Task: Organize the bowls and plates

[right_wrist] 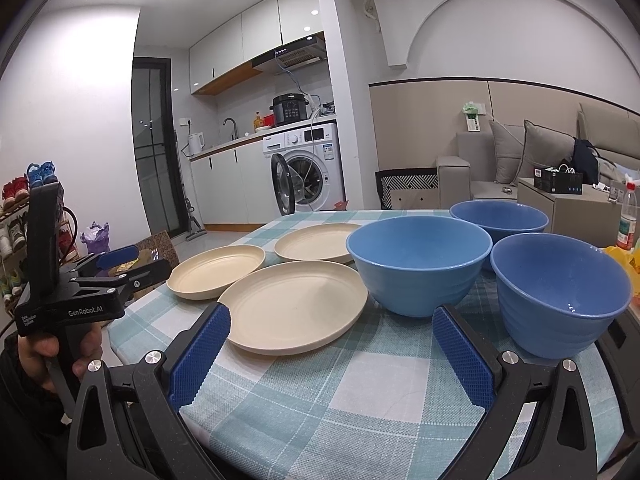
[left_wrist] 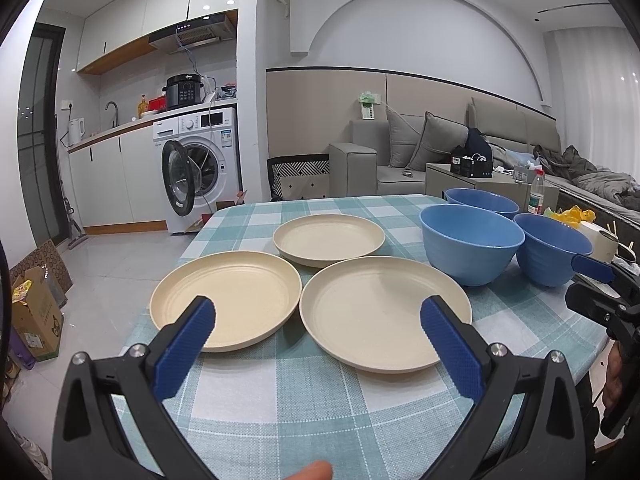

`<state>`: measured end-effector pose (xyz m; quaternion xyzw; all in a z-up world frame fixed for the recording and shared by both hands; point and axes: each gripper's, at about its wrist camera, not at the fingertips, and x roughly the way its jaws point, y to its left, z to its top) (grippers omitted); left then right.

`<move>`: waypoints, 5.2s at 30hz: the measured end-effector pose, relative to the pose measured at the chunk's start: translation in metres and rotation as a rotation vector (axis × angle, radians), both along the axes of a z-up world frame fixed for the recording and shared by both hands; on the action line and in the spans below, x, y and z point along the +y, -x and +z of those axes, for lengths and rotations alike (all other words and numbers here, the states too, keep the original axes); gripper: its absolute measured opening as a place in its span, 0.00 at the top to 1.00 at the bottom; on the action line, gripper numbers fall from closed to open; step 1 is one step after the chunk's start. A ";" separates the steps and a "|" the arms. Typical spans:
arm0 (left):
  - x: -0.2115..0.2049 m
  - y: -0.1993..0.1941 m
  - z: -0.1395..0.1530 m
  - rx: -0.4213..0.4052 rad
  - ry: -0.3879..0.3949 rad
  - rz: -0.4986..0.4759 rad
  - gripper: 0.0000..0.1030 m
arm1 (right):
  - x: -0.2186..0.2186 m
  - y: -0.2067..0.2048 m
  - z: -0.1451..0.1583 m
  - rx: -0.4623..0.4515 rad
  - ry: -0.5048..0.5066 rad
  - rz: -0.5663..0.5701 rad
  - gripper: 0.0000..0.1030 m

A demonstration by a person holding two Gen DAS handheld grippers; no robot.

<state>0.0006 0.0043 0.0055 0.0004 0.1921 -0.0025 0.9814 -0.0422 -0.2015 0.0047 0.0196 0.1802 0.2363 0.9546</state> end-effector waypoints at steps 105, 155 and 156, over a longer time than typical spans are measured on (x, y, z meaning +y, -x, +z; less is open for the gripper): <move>0.070 -0.203 0.051 0.241 0.001 0.080 0.00 | 0.053 -0.248 0.130 0.311 0.203 0.020 0.00; 0.080 -0.310 -0.019 0.481 0.040 0.051 0.02 | 0.124 -0.413 0.019 0.722 0.340 -0.018 0.00; 0.079 -0.311 -0.021 0.490 0.041 0.048 0.02 | 0.125 -0.416 0.016 0.736 0.336 -0.015 0.01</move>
